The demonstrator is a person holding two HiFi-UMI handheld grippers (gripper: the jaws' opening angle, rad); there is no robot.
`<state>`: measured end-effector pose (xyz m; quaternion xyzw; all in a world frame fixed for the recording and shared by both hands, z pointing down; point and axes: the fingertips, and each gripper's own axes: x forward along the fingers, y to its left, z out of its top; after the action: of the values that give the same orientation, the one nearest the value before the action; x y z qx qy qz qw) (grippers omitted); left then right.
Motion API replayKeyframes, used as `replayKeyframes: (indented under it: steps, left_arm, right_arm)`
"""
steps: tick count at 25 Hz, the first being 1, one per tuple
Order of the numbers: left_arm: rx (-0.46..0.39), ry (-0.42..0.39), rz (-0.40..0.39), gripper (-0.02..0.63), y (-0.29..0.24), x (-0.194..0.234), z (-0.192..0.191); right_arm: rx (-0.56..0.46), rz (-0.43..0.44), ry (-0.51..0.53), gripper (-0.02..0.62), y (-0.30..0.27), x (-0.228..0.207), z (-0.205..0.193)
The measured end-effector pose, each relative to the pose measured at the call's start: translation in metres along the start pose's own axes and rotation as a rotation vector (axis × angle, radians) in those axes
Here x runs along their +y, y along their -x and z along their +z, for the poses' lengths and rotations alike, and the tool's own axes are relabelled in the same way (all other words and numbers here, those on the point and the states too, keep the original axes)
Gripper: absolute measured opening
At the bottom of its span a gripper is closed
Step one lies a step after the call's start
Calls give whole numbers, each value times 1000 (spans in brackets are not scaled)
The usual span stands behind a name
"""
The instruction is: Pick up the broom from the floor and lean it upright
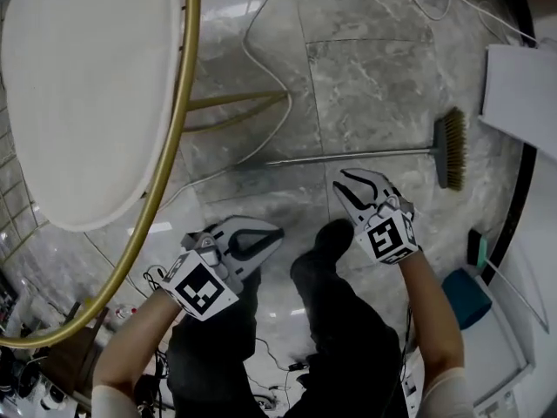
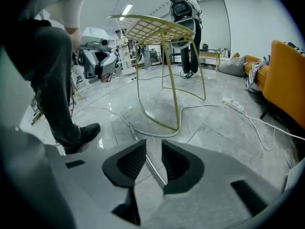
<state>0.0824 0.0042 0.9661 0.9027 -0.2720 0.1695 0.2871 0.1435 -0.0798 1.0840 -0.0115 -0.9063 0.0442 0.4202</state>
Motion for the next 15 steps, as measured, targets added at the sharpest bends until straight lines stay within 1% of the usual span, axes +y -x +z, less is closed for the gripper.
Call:
replayKeyframes:
  steps: [5, 9, 15]
  left_arm:
    - [-1, -23, -33, 11, -22, 24, -22]
    - [-15, -23, -55, 11, -39, 44, -39]
    - [-20, -36, -123, 11, -57, 58, -42]
  right_arm:
    - [27, 40, 40, 125, -37, -3, -28]
    - [60, 95, 83, 140, -67, 0, -55]
    - [103, 188, 147, 144, -99, 6, -89]
